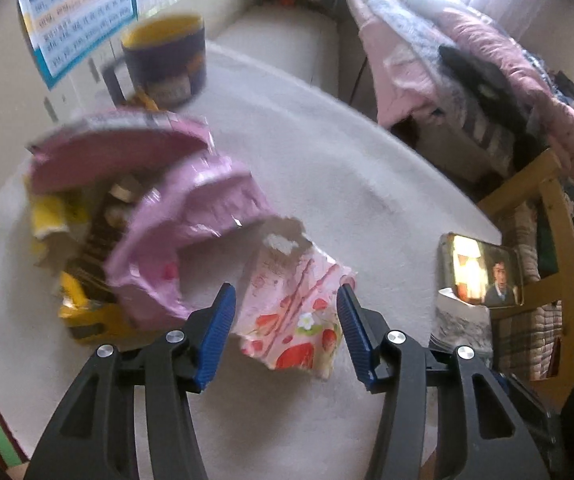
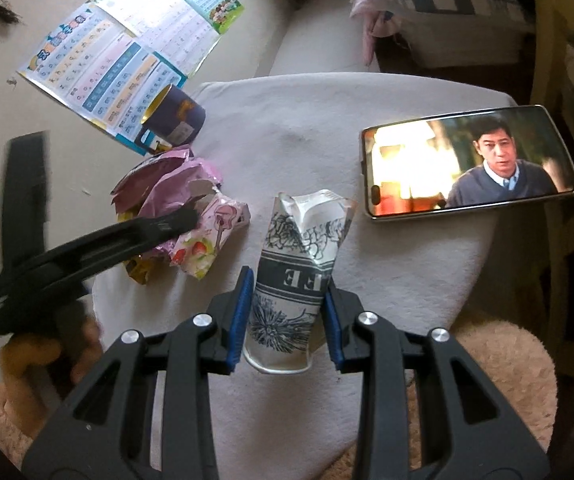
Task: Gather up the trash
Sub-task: 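Grasp the white printed cup with the right tool while the left tool grasps the strawberry carton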
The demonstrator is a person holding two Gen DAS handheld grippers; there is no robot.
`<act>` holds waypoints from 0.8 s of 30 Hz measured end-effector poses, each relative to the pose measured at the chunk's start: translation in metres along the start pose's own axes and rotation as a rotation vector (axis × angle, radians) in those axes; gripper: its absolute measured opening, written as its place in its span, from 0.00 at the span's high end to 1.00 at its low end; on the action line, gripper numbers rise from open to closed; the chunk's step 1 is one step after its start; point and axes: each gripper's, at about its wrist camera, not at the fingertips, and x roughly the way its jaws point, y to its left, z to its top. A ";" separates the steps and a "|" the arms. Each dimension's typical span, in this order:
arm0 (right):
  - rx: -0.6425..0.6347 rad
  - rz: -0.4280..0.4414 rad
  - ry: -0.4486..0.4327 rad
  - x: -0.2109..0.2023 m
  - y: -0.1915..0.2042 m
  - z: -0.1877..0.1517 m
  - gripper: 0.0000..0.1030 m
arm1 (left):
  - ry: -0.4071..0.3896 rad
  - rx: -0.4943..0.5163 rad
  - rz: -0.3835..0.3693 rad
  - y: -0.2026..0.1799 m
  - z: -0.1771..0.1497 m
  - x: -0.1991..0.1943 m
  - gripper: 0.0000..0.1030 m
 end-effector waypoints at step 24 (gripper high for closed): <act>0.000 -0.007 0.001 0.000 -0.001 -0.003 0.68 | 0.041 0.013 0.050 -0.011 0.000 0.026 0.27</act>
